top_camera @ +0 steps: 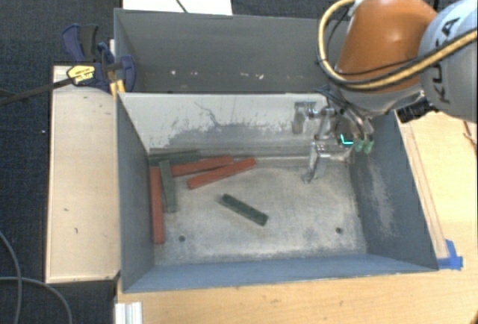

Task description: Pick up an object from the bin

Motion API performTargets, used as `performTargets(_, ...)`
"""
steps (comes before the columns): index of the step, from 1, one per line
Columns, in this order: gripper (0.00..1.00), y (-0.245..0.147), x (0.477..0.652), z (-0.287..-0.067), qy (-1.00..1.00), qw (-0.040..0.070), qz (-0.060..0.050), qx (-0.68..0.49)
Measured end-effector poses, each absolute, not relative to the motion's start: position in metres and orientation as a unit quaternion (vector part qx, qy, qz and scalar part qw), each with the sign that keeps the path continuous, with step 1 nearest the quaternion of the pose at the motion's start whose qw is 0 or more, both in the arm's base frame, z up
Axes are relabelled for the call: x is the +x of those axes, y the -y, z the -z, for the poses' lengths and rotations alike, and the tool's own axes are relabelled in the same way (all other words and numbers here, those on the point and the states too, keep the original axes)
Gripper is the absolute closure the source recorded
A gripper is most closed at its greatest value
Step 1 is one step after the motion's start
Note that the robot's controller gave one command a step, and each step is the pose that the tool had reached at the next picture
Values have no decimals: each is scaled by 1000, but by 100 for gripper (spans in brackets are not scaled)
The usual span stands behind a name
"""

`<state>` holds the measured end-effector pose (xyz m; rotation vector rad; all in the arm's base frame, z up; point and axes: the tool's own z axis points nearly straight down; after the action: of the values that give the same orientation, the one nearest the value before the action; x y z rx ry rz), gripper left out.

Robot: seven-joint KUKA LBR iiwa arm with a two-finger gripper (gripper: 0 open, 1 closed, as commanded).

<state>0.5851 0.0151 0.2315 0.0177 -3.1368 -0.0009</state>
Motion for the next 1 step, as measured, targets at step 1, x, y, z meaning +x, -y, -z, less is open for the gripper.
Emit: performTargets(1,0,-15,586,-236,1000,-2,0,5)
